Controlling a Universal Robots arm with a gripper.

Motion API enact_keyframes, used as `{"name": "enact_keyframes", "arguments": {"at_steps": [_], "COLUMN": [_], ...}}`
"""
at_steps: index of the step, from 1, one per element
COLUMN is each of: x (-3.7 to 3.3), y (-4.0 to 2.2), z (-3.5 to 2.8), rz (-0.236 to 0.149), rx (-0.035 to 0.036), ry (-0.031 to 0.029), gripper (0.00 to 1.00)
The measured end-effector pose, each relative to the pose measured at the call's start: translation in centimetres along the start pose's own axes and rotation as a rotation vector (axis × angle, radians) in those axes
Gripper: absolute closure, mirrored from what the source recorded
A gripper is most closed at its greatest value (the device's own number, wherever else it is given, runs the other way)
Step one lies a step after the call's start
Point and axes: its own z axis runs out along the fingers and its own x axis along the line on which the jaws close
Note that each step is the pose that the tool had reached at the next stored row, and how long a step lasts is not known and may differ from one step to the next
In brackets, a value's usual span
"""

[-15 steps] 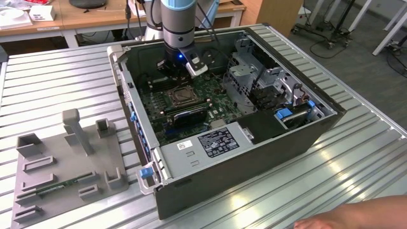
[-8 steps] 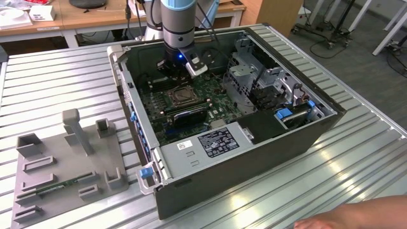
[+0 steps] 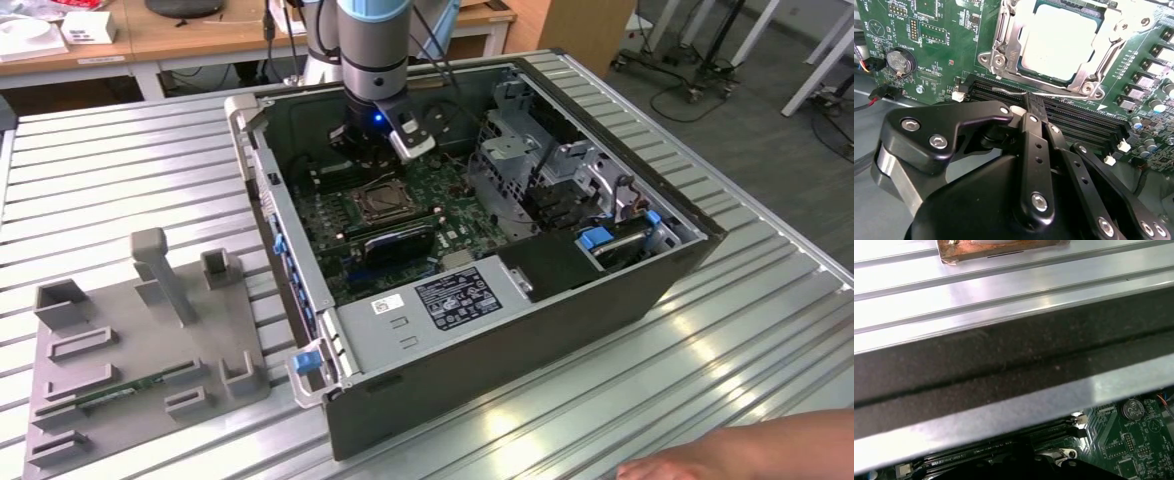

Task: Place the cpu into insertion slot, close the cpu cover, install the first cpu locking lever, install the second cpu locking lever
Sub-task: 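Install the first cpu locking lever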

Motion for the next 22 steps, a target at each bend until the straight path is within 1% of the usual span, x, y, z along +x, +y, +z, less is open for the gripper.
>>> {"name": "enact_keyframes", "arguments": {"at_steps": [8, 15, 22], "x": [-0.05, -0.32, -0.52], "y": [0.00, 0.04, 0.03], "z": [0.11, 0.30, 0.36], "rz": [0.000, 0.000, 0.000], "rx": [0.0001, 0.0001, -0.0001], "ry": [0.0000, 0.0000, -0.0001], "gripper": [0.90, 0.90, 0.90]}}
